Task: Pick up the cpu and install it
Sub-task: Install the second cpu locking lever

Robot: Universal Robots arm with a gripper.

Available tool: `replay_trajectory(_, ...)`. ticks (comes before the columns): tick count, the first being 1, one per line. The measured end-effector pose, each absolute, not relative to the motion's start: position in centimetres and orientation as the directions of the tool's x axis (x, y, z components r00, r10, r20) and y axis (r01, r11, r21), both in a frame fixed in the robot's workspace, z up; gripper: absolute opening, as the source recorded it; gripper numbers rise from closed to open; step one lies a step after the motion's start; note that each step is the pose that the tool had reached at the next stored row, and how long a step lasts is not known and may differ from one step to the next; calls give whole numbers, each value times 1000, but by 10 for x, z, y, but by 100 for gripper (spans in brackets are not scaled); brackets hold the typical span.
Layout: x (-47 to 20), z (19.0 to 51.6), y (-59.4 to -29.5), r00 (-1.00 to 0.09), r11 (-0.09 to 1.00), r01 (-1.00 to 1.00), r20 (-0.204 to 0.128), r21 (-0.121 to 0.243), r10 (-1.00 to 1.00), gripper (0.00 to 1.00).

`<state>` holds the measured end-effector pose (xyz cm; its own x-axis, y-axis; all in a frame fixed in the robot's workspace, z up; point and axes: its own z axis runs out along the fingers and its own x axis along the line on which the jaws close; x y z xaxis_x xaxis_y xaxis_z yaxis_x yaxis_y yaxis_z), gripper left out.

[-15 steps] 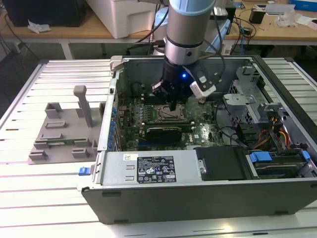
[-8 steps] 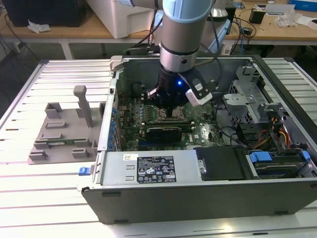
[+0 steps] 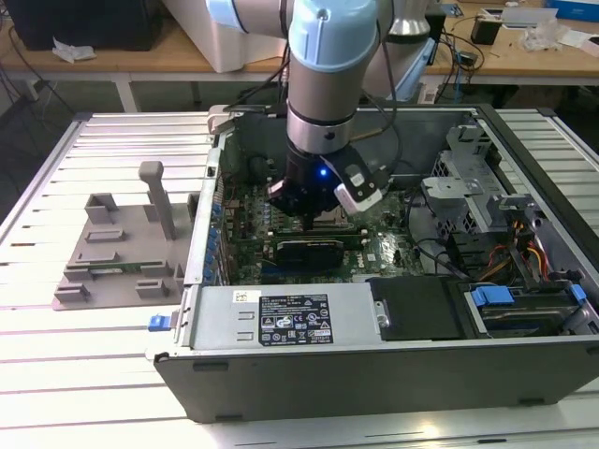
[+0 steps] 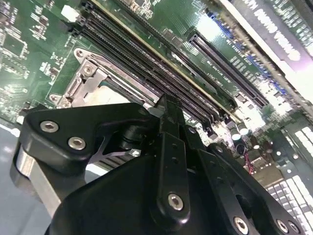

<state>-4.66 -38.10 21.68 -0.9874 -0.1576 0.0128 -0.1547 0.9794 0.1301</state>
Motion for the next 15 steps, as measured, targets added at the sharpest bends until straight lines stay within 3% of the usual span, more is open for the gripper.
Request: replay_trajectory(15,-64,200,-366,-978,968,-204,9,146,-208,10)
